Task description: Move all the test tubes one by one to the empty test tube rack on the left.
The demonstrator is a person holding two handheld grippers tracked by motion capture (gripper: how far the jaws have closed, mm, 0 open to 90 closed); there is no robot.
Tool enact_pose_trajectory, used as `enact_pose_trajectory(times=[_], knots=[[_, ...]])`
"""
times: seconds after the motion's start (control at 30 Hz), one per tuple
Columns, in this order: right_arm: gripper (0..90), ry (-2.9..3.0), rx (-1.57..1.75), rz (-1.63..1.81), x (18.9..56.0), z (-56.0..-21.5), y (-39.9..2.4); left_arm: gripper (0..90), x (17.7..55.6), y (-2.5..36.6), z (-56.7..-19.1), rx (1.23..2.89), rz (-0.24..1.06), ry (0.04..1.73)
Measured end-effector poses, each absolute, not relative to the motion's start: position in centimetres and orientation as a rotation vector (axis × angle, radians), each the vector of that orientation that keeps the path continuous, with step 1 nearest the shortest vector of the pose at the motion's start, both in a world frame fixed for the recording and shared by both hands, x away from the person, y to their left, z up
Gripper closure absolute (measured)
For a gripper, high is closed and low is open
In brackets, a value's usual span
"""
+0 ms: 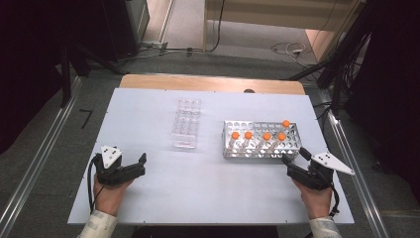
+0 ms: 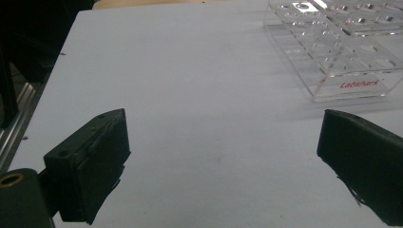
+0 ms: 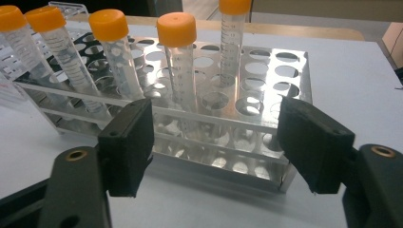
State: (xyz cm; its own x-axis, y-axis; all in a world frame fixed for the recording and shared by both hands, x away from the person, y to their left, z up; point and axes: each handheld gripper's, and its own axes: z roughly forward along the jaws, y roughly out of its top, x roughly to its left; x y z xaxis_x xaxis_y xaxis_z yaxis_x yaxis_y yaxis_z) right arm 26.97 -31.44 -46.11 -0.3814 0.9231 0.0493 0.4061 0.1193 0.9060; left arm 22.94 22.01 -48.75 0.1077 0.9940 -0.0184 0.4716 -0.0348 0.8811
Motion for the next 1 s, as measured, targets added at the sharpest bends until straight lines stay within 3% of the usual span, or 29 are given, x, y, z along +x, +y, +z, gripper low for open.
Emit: enact_pose_trajectory(times=[0.33, 0.63, 1.0], knots=[[38.0, 1.868, 1.261, 1.259, 28.6, -45.9, -30.3, 3.4, 22.9, 22.0, -48.7, 1.614, 0.853, 1.469], [55.8, 1.883, 1.232, 1.262, 29.8, -45.8, -29.1, 3.4, 22.9, 22.1, -48.7, 1.602, 0.850, 1.474], [63.9, 1.896, 1.230, 1.236, 30.5, -46.2, -28.5, 3.6, 22.9, 22.1, -48.7, 1.597, 0.844, 1.476]])
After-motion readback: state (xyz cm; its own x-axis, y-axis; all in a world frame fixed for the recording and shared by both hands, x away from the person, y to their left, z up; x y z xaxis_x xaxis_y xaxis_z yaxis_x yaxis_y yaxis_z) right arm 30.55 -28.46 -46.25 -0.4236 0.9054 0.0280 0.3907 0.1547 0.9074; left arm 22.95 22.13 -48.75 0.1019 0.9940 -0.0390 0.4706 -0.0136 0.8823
